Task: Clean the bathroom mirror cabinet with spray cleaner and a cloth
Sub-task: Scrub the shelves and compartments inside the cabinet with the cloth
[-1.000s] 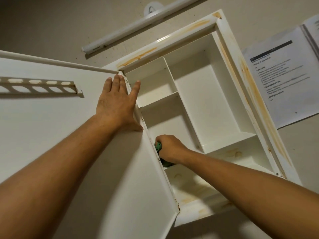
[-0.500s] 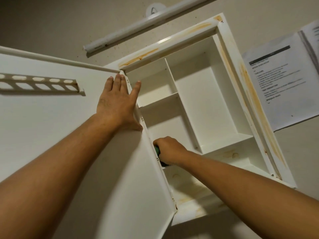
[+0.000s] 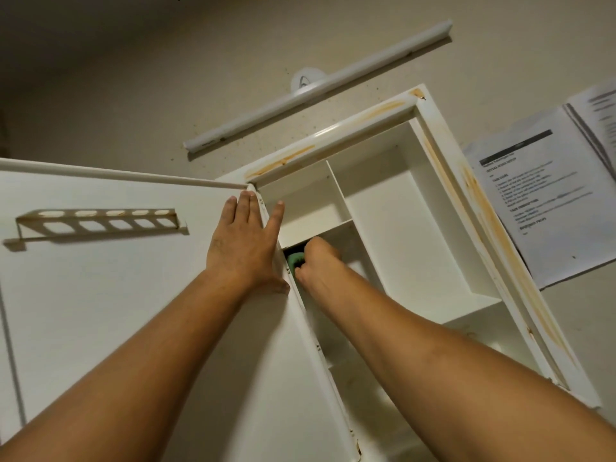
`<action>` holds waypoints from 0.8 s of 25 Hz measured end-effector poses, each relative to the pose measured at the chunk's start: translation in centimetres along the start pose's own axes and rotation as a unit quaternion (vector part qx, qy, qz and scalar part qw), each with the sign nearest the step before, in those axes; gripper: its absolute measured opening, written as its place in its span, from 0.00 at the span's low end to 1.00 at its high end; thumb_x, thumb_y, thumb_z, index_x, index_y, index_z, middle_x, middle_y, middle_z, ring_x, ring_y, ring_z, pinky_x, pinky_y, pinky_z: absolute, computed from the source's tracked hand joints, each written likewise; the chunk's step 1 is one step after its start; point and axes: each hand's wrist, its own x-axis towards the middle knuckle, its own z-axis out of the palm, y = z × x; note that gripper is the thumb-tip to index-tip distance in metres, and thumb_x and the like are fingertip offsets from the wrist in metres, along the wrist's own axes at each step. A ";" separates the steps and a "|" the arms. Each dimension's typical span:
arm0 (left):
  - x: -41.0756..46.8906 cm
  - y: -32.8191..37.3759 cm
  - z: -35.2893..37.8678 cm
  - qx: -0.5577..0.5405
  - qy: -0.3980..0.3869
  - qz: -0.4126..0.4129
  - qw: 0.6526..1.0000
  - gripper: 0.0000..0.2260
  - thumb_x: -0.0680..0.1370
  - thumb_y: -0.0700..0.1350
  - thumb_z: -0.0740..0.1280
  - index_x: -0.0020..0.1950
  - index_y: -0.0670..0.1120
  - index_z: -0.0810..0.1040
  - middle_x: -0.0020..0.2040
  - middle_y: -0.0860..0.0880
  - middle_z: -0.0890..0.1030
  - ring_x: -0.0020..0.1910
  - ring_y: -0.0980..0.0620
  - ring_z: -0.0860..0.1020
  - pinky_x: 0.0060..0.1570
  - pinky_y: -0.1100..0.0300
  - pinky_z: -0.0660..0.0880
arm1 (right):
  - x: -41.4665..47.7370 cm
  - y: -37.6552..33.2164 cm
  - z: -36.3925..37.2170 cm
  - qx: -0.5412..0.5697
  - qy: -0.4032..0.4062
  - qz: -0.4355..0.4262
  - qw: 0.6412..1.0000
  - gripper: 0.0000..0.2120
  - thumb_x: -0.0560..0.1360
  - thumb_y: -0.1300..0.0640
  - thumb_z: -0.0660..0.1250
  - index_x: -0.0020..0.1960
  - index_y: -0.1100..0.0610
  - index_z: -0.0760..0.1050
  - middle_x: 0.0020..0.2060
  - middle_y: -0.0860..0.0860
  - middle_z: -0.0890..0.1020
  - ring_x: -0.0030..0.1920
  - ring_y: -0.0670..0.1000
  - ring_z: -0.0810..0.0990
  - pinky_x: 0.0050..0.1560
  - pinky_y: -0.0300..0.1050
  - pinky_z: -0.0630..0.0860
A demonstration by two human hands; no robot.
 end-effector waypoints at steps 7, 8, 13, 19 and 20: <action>0.3 0.0 0.3 -0.001 0.007 0.000 1.000 0.64 0.66 0.79 0.66 0.82 0.48 0.31 0.82 0.32 0.41 0.82 0.35 0.39 0.80 0.41 0.42 | 1.1 -0.2 0.8 0.023 -0.005 -0.001 1.000 0.11 0.74 0.69 0.50 0.40 0.62 0.69 0.33 0.56 0.73 0.24 0.53 0.69 0.24 0.40 0.69; 0.3 0.0 0.3 -0.004 0.006 0.000 1.000 0.64 0.66 0.79 0.66 0.82 0.48 0.31 0.82 0.31 0.41 0.82 0.35 0.39 0.80 0.41 0.42 | 0.8 0.4 1.0 0.001 -0.002 -0.015 1.000 0.11 0.74 0.68 0.52 0.46 0.63 0.73 0.40 0.59 0.79 0.29 0.55 0.74 0.27 0.42 0.73; 0.1 0.0 0.2 -0.010 0.002 -0.003 1.000 0.62 0.67 0.78 0.66 0.82 0.48 0.32 0.82 0.31 0.41 0.82 0.35 0.39 0.80 0.41 0.42 | 0.2 0.9 0.4 0.025 0.000 -0.028 0.999 0.17 0.75 0.68 0.53 0.56 0.62 0.78 0.45 0.57 0.83 0.31 0.56 0.77 0.27 0.44 0.78; 0.4 0.1 0.5 -0.018 0.007 -0.010 1.000 0.62 0.67 0.77 0.68 0.83 0.48 0.33 0.81 0.31 0.40 0.82 0.35 0.38 0.80 0.41 0.42 | -1.0 0.4 0.2 0.045 -0.023 -0.050 0.997 0.13 0.75 0.69 0.56 0.50 0.55 0.74 0.33 0.52 0.74 0.23 0.50 0.68 0.19 0.35 0.65; 0.4 0.2 0.6 -0.019 0.007 -0.008 1.000 0.62 0.68 0.76 0.68 0.83 0.48 0.34 0.81 0.31 0.40 0.82 0.35 0.38 0.80 0.41 0.42 | -1.1 0.9 0.4 0.024 -0.023 -0.053 0.998 0.14 0.73 0.67 0.57 0.53 0.53 0.73 0.37 0.52 0.75 0.27 0.50 0.69 0.21 0.36 0.67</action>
